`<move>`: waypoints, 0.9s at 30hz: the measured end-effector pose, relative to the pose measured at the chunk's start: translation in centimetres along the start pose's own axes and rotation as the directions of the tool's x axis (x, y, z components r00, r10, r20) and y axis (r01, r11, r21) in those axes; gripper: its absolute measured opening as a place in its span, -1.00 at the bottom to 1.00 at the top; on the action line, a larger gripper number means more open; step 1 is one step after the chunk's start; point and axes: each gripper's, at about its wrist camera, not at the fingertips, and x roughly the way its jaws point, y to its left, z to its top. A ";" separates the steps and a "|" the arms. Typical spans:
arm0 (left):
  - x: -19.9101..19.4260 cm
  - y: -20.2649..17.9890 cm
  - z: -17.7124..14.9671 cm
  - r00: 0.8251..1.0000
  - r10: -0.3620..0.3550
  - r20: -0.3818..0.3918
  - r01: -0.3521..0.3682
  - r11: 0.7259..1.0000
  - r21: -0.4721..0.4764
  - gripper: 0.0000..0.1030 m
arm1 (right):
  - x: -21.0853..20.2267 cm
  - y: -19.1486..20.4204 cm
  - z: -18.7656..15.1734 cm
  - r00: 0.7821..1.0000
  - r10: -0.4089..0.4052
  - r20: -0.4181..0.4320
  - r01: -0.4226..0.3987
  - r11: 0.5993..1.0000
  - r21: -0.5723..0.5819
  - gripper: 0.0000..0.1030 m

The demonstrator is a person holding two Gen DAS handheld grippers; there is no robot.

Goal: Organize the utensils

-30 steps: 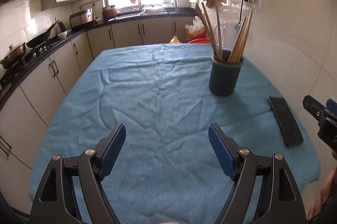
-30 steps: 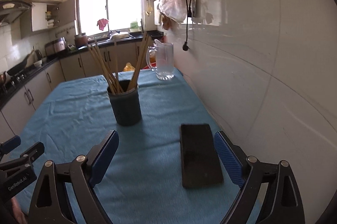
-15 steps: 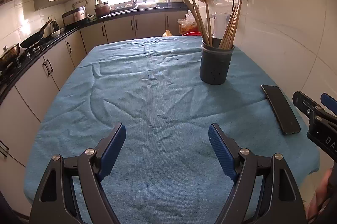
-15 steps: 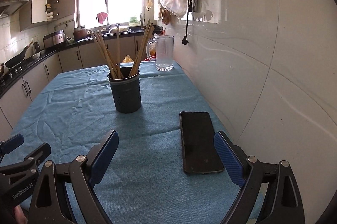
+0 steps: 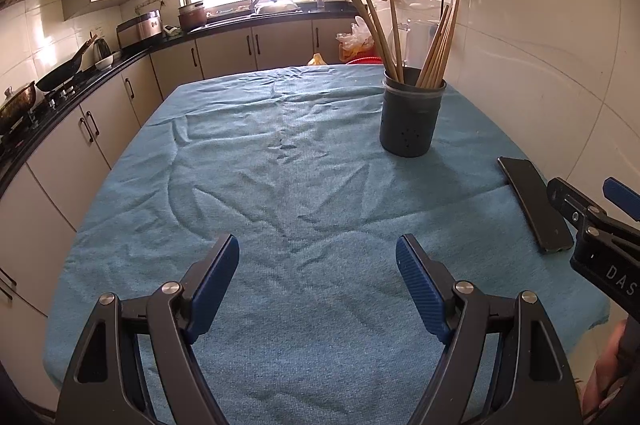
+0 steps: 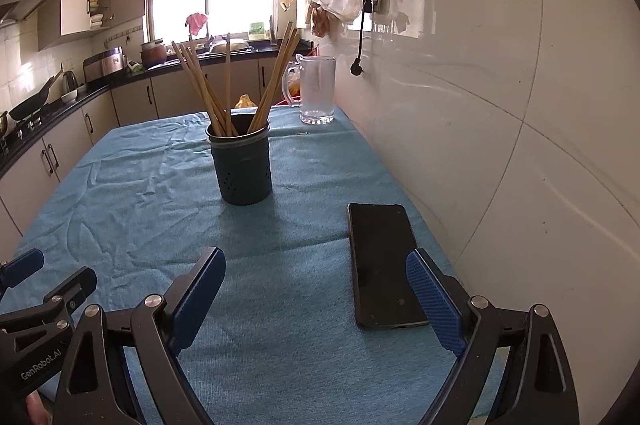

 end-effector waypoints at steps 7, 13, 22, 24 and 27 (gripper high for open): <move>0.1 0.2 -0.2 1.000 0.001 -0.002 -0.001 1.000 -0.007 0.55 | 0.2 0.4 -0.2 1.000 -0.001 -0.011 0.000 1.000 -0.008 0.83; 0.3 0.2 -0.2 1.000 0.002 -0.004 -0.002 1.000 -0.010 0.55 | 0.5 0.8 -0.3 1.000 0.001 -0.024 -0.002 1.000 -0.016 0.83; 0.4 0.3 -0.3 1.000 0.002 -0.004 -0.002 1.000 -0.013 0.55 | 0.7 1.2 -0.5 1.000 0.001 -0.028 -0.001 1.000 -0.018 0.83; 0.4 0.3 -0.2 1.000 0.003 -0.003 -0.003 1.000 -0.014 0.55 | 0.7 1.2 -0.6 1.000 0.001 -0.027 -0.002 1.000 -0.020 0.83; 0.4 0.3 -0.2 1.000 0.002 -0.002 -0.002 1.000 -0.014 0.55 | 0.7 1.3 -0.6 1.000 0.001 -0.030 -0.002 1.000 -0.020 0.83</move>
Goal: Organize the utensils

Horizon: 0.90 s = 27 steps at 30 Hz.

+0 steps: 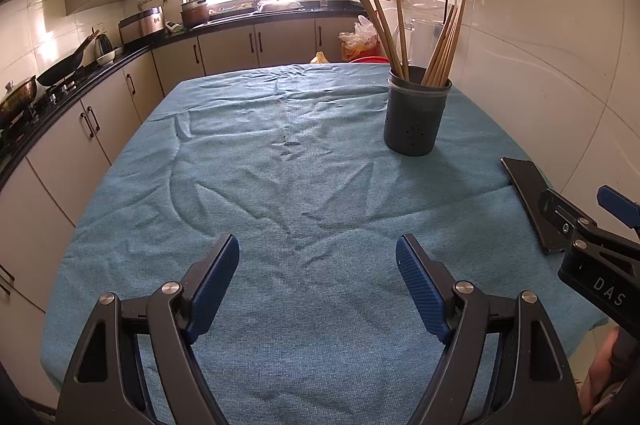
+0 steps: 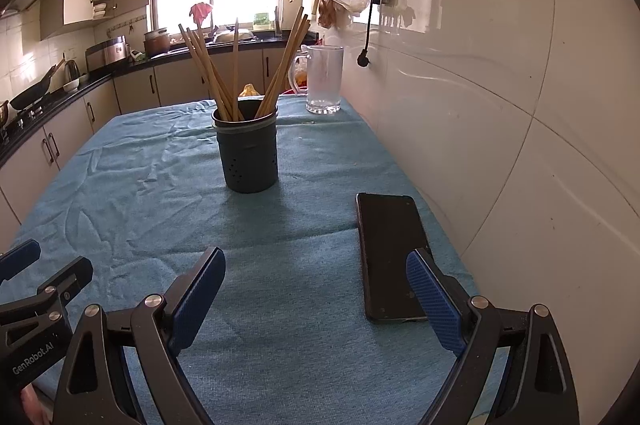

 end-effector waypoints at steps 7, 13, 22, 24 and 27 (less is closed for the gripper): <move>0.0 0.0 0.0 1.000 -0.001 0.002 0.001 1.000 -0.002 0.55 | 0.0 0.0 0.0 1.000 0.001 0.000 -0.001 1.000 -0.001 0.83; 0.0 0.0 0.0 1.000 -0.002 0.003 0.002 1.000 -0.002 0.55 | -0.1 0.1 -0.1 1.000 -0.001 -0.001 0.001 1.000 -0.002 0.83; -0.1 0.1 0.0 1.000 -0.001 0.004 0.001 1.000 -0.004 0.55 | -0.1 0.2 -0.2 1.000 0.003 -0.002 -0.003 1.000 -0.004 0.83; -0.1 0.1 0.0 1.000 -0.001 0.004 0.001 1.000 -0.003 0.55 | -0.1 0.3 -0.2 1.000 0.002 -0.003 -0.002 1.000 -0.006 0.83; -0.1 0.1 0.0 1.000 -0.001 0.004 0.001 1.000 -0.003 0.55 | -0.1 0.3 -0.2 1.000 0.004 -0.002 -0.004 1.000 -0.007 0.83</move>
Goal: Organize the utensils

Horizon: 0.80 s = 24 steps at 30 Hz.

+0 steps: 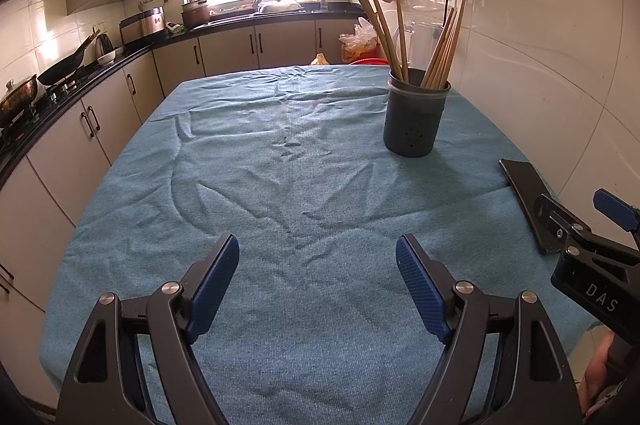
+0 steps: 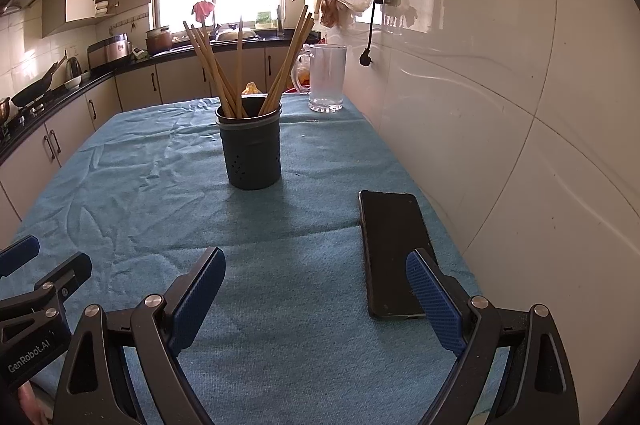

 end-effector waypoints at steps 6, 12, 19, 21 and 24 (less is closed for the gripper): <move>0.0 0.0 0.0 1.000 -0.001 0.001 0.001 1.000 0.000 0.55 | 0.0 0.1 -0.1 1.000 0.002 -0.001 -0.002 1.000 -0.003 0.83; -0.1 0.0 0.0 1.000 -0.001 0.002 0.001 1.000 -0.001 0.55 | 0.0 0.1 -0.1 1.000 0.003 -0.003 -0.003 1.000 -0.004 0.83; 0.0 0.0 0.0 1.000 -0.001 0.002 0.001 1.000 -0.003 0.55 | -0.1 0.2 -0.2 1.000 0.004 -0.005 -0.004 1.000 -0.008 0.83; -0.1 0.0 0.0 1.000 -0.001 0.002 0.001 1.000 -0.004 0.55 | -0.1 0.3 -0.2 1.000 0.005 -0.005 -0.005 1.000 -0.009 0.83; -0.1 0.0 0.0 1.000 -0.001 0.003 0.001 1.000 -0.003 0.55 | -0.1 0.3 -0.2 1.000 0.006 -0.005 -0.006 1.000 -0.009 0.83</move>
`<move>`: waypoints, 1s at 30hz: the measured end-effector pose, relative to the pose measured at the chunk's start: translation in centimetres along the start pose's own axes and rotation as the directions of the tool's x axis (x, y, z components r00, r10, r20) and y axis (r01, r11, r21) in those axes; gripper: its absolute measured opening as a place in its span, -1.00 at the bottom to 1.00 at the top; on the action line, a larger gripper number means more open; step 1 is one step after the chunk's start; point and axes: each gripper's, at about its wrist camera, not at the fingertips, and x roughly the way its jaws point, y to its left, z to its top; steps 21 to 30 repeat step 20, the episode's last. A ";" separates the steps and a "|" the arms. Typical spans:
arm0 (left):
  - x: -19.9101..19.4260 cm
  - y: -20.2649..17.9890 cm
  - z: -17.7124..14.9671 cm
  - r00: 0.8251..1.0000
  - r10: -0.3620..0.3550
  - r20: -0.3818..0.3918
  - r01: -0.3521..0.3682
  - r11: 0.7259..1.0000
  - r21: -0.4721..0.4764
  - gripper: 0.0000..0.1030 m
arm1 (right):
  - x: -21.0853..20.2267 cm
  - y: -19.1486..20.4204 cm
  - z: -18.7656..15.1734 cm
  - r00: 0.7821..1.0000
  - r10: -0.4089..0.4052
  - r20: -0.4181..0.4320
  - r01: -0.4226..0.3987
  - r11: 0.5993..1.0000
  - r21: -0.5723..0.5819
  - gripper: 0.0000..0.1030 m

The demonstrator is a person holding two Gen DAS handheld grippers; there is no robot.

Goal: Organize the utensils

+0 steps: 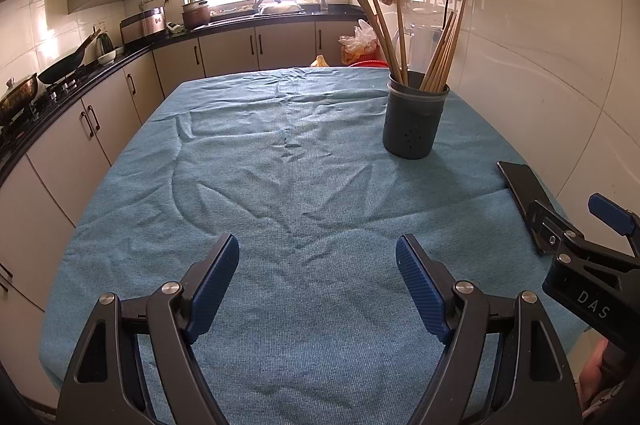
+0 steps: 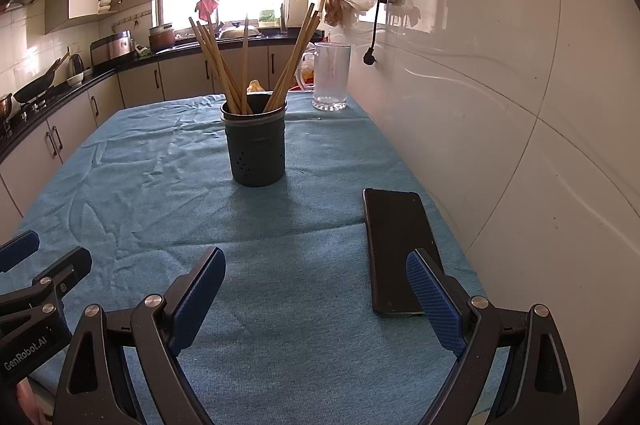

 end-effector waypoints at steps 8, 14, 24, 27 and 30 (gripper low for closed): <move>0.0 0.0 0.0 1.000 0.000 0.000 0.000 1.000 -0.002 0.55 | 0.1 0.1 0.0 1.000 0.001 -0.003 -0.001 1.000 -0.004 0.83; -0.2 0.2 0.4 1.000 -0.023 0.011 0.023 1.000 -0.016 0.55 | 0.2 0.4 0.0 1.000 0.006 -0.003 -0.006 1.000 -0.009 0.83; 0.8 3.0 1.2 1.000 0.030 0.010 -0.029 0.996 -0.085 0.62 | 1.4 0.9 0.8 0.999 0.027 -0.018 -0.028 0.999 -0.017 0.83; 0.8 3.0 1.2 1.000 0.030 0.010 -0.029 0.996 -0.085 0.62 | 1.4 0.9 0.8 0.999 0.027 -0.018 -0.028 0.999 -0.017 0.83; 0.8 3.0 1.2 1.000 0.030 0.010 -0.029 0.996 -0.085 0.62 | 1.4 0.9 0.8 0.999 0.027 -0.018 -0.028 0.999 -0.017 0.83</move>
